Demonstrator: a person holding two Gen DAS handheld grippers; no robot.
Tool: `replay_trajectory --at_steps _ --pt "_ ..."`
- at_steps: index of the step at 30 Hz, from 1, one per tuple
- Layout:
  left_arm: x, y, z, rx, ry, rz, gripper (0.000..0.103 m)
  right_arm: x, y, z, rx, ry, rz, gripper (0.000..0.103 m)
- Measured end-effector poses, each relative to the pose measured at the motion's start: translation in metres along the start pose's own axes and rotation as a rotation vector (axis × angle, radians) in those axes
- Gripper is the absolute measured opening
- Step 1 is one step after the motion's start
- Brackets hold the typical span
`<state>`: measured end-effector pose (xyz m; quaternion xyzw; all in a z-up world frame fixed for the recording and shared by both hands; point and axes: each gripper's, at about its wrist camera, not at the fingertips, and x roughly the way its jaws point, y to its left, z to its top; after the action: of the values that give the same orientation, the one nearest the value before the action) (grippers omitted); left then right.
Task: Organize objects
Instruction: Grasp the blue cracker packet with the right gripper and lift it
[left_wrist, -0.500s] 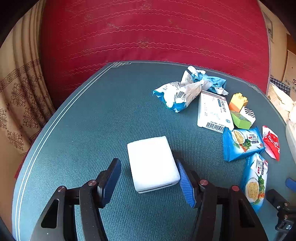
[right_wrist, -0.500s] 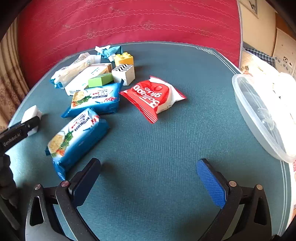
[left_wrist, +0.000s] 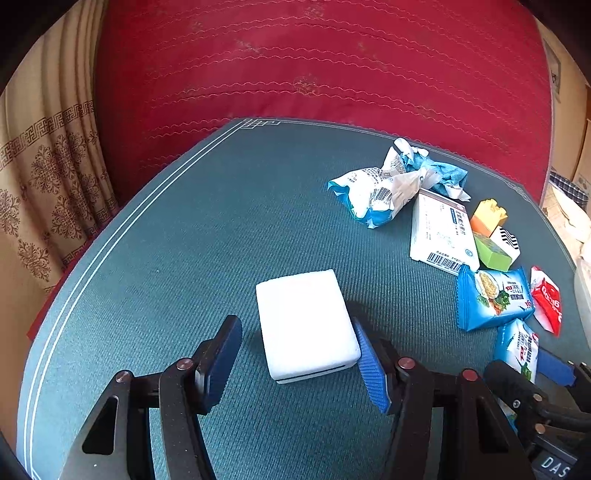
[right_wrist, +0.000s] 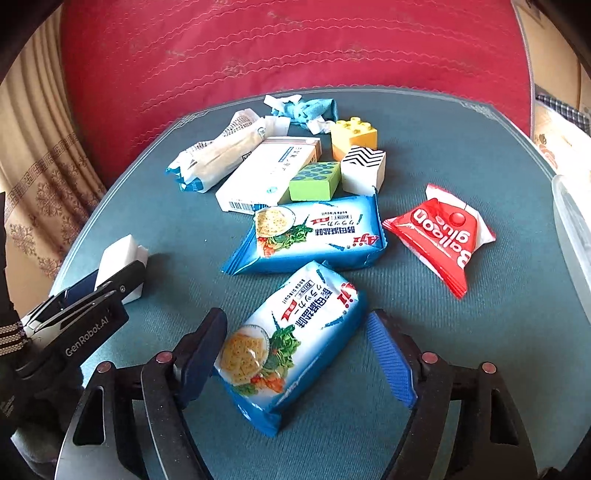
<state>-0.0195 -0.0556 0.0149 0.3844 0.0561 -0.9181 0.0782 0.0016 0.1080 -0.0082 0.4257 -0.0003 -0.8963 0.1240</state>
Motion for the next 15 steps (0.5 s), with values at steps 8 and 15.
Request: replay_trajectory --at_steps 8,15 --pt "0.001 -0.001 -0.001 0.004 0.004 -0.001 0.064 -0.007 0.002 -0.012 -0.131 -0.017 -0.076 0.047" --pt "0.001 -0.006 -0.002 0.028 0.004 -0.022 0.064 -0.026 -0.025 -0.027 -0.093 -0.030 -0.018 0.042"
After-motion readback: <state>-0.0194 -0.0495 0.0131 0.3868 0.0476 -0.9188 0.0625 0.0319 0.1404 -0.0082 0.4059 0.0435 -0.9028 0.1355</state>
